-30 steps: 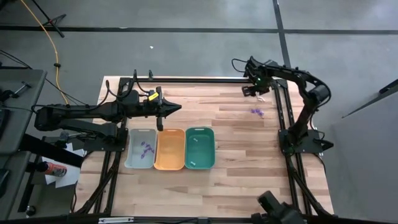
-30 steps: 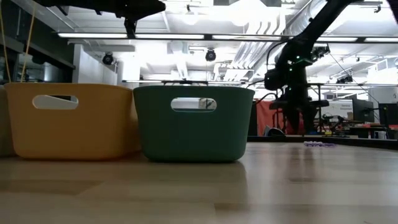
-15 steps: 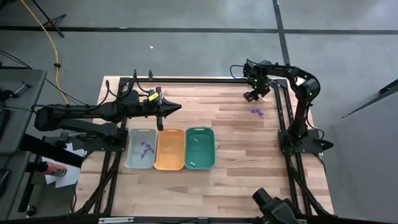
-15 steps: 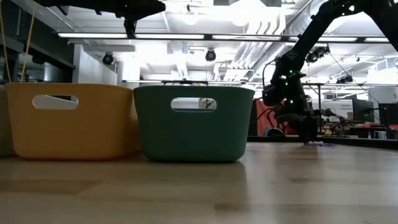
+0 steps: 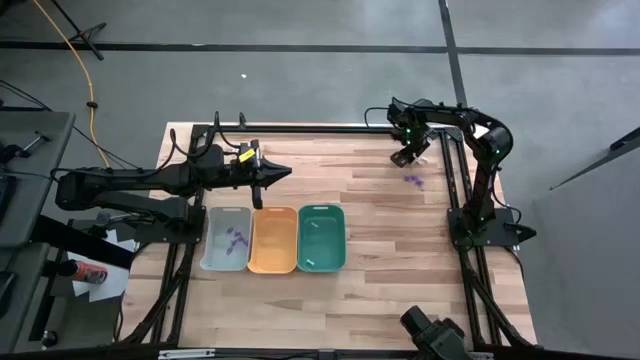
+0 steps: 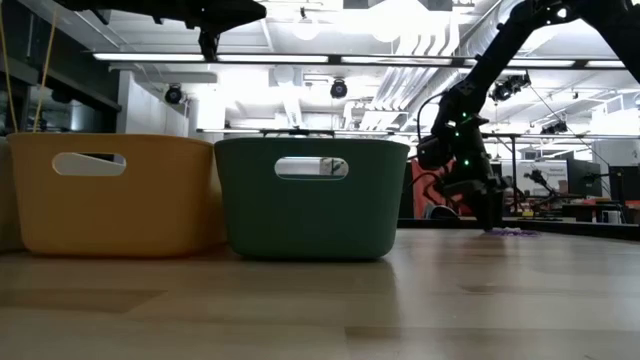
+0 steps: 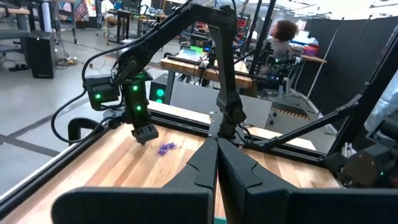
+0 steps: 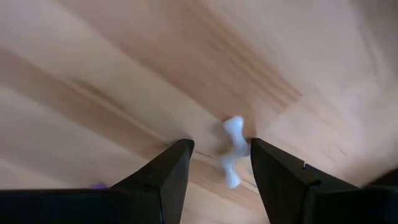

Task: Sort Halloween decoration
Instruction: Put the white bone toy into the green bin

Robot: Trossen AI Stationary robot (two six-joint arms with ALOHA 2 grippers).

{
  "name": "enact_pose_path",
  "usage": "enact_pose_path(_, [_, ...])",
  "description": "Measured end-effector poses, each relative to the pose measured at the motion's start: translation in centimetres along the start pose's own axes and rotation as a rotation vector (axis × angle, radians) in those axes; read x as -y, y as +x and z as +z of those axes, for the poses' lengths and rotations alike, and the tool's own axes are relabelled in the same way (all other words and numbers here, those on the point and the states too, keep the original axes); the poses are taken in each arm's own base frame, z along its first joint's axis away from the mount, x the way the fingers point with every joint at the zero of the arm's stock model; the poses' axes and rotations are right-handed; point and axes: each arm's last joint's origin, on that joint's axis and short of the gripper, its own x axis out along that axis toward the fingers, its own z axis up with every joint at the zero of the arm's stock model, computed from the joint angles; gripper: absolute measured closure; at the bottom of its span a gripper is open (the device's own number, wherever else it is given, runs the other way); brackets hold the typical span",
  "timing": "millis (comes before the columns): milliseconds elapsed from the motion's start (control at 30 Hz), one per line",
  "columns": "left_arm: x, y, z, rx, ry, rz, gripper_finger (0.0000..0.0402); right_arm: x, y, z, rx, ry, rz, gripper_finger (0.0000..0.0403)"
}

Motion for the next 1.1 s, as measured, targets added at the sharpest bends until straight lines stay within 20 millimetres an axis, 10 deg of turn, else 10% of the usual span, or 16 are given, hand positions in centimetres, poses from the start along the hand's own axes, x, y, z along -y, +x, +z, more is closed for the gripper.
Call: enact_pose_path(1100, [0.0,0.0,0.0,0.000,-0.052,0.000,0.0401,-0.1,0.0,0.5,0.057,-0.012,-0.011,0.0231])
